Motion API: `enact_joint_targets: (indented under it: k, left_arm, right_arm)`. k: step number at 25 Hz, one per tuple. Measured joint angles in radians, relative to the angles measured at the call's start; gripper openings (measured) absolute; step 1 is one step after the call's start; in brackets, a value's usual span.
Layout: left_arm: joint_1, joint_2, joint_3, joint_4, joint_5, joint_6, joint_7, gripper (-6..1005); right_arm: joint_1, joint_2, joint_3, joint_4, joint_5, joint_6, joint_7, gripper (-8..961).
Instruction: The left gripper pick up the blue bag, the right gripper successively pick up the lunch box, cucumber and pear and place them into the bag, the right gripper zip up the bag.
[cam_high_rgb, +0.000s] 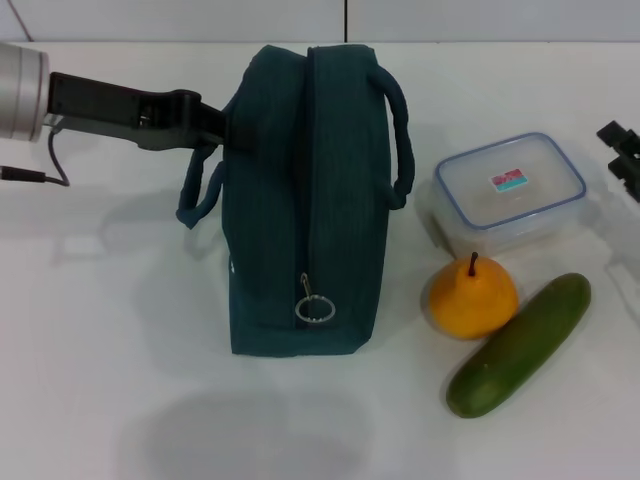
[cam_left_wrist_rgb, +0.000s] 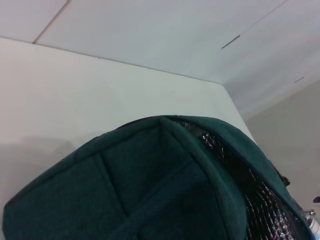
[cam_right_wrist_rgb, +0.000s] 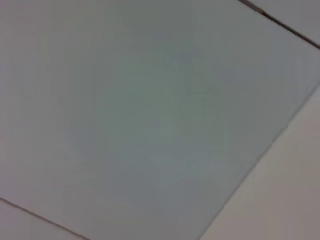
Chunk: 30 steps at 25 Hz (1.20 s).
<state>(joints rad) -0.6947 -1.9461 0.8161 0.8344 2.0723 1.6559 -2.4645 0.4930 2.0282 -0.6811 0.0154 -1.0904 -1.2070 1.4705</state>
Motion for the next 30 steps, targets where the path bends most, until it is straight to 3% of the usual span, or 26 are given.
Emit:
enact_joint_targets:
  k: [16,22,30]
  left_arm:
    - [0.0,-0.012,0.0,0.0,0.0,-0.004,0.045,53]
    - [0.001,-0.013,0.0,0.0,0.0,-0.004,0.048,53]
    - [0.002,-0.013,0.0,0.0,0.0,-0.004,0.049,54]
  right_arm:
    - [0.049,0.0,-0.014,0.034,-0.018,0.025,0.11,729]
    - [0.072,0.0,-0.051,0.035,-0.019,0.058,0.139,511]
    - [0.071,0.0,-0.053,0.031,-0.019,0.044,0.141,470]
